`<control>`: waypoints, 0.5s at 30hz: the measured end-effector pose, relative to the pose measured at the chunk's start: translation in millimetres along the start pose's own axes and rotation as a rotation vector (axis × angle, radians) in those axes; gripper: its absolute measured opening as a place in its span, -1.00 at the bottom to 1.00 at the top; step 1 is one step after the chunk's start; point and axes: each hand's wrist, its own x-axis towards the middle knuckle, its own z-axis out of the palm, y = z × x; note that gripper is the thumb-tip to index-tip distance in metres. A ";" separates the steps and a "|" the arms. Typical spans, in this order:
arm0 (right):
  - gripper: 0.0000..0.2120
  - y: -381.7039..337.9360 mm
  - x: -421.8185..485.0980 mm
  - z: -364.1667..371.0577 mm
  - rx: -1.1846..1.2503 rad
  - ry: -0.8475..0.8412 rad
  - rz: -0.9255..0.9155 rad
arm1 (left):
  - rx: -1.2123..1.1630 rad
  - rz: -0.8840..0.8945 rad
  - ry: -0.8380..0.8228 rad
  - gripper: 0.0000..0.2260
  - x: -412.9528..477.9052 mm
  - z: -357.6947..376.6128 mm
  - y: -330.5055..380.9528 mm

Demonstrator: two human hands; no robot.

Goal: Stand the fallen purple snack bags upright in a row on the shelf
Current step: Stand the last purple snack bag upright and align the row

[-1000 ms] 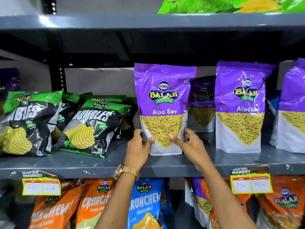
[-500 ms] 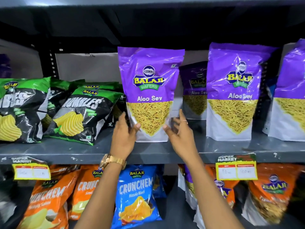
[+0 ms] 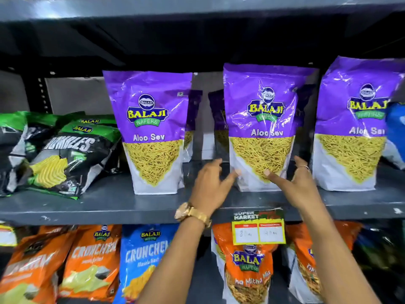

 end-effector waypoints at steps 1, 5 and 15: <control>-0.25 2.3 3.4 -1.3 -0.003 -0.028 0.021 | -0.026 -0.028 -0.052 -0.55 2.1 12.9 5.2; -0.33 10.5 9.0 -2.3 -0.011 -0.100 0.002 | -0.067 -0.111 -0.024 -0.53 5.2 35.1 15.8; -0.38 14.4 0.1 5.7 -0.033 -0.123 -0.082 | -0.097 -0.223 0.147 -0.58 0.5 21.6 5.8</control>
